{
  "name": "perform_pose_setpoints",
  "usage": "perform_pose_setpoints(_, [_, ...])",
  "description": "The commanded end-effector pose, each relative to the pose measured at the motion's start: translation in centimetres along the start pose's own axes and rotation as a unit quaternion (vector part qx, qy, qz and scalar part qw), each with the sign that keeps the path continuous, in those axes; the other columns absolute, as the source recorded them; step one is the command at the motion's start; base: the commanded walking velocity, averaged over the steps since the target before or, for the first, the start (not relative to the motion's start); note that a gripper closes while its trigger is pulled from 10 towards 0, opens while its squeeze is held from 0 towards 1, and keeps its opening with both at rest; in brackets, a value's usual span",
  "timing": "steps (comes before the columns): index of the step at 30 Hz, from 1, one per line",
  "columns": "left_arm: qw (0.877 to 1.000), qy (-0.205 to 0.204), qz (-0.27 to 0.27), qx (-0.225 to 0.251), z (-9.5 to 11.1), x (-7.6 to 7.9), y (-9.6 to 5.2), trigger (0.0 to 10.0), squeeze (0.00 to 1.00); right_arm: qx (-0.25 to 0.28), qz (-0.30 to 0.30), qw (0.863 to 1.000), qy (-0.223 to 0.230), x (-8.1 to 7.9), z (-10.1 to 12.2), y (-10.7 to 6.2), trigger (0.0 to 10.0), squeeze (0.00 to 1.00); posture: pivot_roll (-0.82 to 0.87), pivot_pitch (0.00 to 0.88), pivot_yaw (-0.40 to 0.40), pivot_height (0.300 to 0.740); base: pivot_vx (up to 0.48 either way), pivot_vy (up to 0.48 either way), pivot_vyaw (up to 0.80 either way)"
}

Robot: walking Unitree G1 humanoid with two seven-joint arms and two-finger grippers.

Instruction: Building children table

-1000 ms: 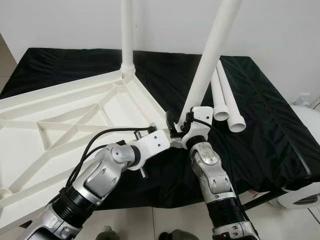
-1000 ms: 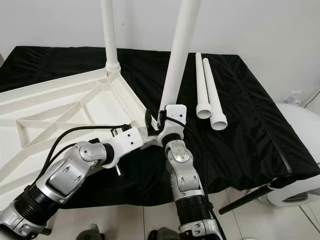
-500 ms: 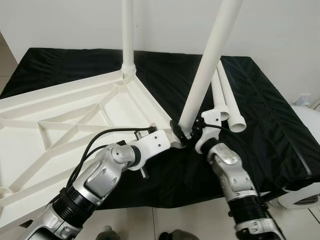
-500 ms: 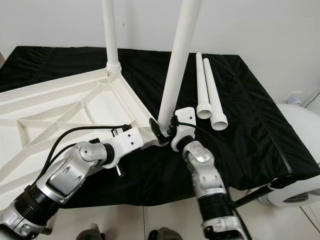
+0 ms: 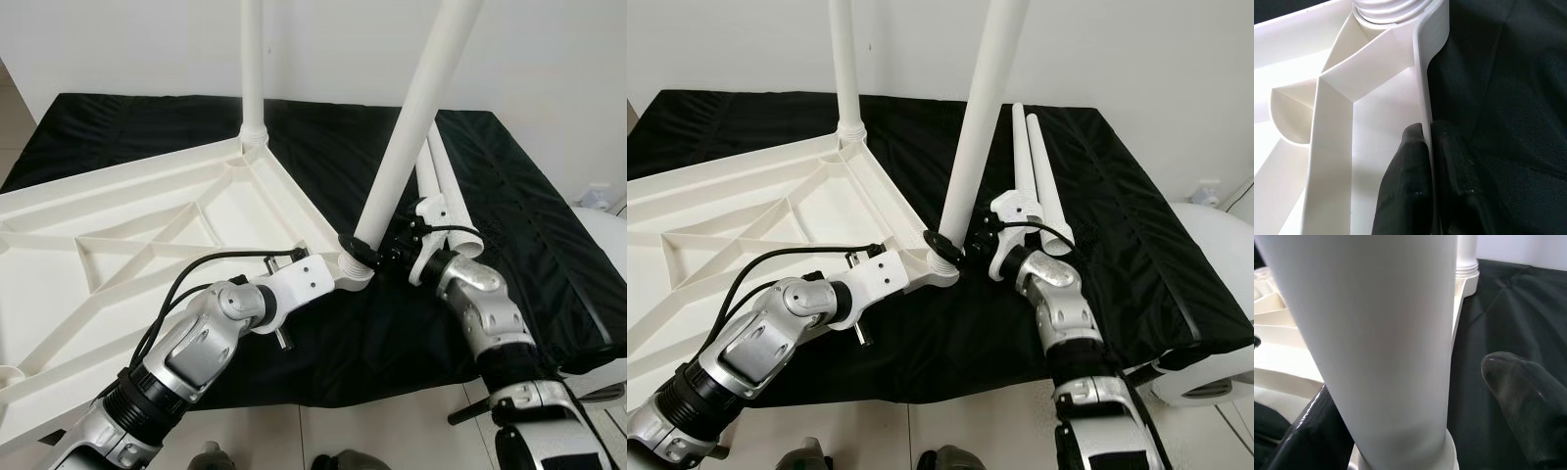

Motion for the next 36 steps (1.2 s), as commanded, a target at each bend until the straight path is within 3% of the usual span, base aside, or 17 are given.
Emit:
perform_pose_setpoints(1, [0.999,0.027,0.015,0.01,0.8,-0.6,-0.1,10.0,0.0,-0.02,0.008,1.0,-0.008,0.6,-0.5,-0.4,6.4,0.0,0.05,0.0,-0.074,0.74,0.0,0.0,0.0])
perform_pose_setpoints(2, [0.999,0.027,0.016,0.01,0.8,-0.6,-0.1,10.0,0.0,-0.024,0.012,1.0,-0.008,0.6,-0.6,-0.4,6.4,0.0,0.05,0.0,-0.074,0.74,0.0,0.0,0.0])
perform_pose_setpoints(3, [0.999,0.026,0.016,0.01,0.8,-0.6,-0.1,10.0,0.0,-0.025,0.015,1.0,-0.008,0.7,-0.6,-0.4,5.0,0.0,0.05,0.0,-0.074,0.74,0.0,0.0,0.0])
perform_pose_setpoints(4, [0.999,0.026,0.016,0.01,0.8,-0.6,-0.1,10.0,0.0,-0.025,0.015,1.0,-0.008,0.7,-0.6,-0.4,5.0,0.0,0.05,0.0,-0.074,0.74,0.0,0.0,0.0])
perform_pose_setpoints(5, [0.999,0.026,0.016,0.01,0.8,-0.6,-0.1,10.0,0.0,-0.025,0.017,1.0,-0.007,0.7,-0.6,-0.4,4.4,0.0,0.05,0.0,-0.073,0.74,0.0,0.0,0.0])
perform_pose_setpoints(8, [0.999,0.025,0.016,0.01,0.8,-0.6,-0.1,10.0,0.0,-0.023,0.02,1.0,-0.006,0.9,-0.6,-0.5,4.4,0.0,0.05,0.0,-0.073,0.74,0.0,0.0,0.0])
perform_pose_setpoints(9, [0.999,0.025,0.016,0.01,0.8,-0.6,-0.1,10.0,0.0,-0.024,0.022,0.999,-0.007,0.9,-0.6,-0.5,0.0,0.0,0.05,0.0,-0.073,0.74,0.0,0.0,0.0])
perform_pose_setpoints(20, [1.0,0.024,0.016,0.012,0.9,-0.7,0.0,10.0,0.0,-0.022,0.031,0.999,-0.01,1.3,-0.6,-0.7,0.0,0.0,0.04,0.0,-0.074,0.74,0.0,0.0,0.0])
perform_pose_setpoints(21, [1.0,0.024,0.016,0.012,0.9,-0.7,0.0,10.0,0.0,-0.022,0.029,0.999,-0.01,1.3,-0.6,-0.7,10.0,0.0,0.04,0.0,-0.073,0.74,0.0,0.0,0.0])
perform_pose_setpoints(31, [1.0,0.025,0.015,0.012,0.8,-0.6,-0.1,10.0,0.0,-0.004,0.01,1.0,-0.005,0.6,-0.7,-0.2,10.0,0.0,0.04,0.0,-0.076,0.74,0.0,0.0,0.0])
perform_pose_setpoints(36, [1.0,0.023,0.015,0.012,0.9,-0.5,-0.1,10.0,0.0,0.017,-0.022,1.0,0.005,-0.8,-0.6,0.8,10.0,0.0,0.04,0.0,-0.081,0.74,0.0,0.0,0.0])
Point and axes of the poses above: a point about 5 cm out from each wrist's last joint towards the gripper, its own y axis pointing out of the wrist towards the gripper, its own z axis along the axis of the wrist's last joint, x = y × z, the point moved 1 cm from there along y, pointing out of the wrist towards the gripper, and after that the axes turned 6 degrees about y, right-handed, at the moved point
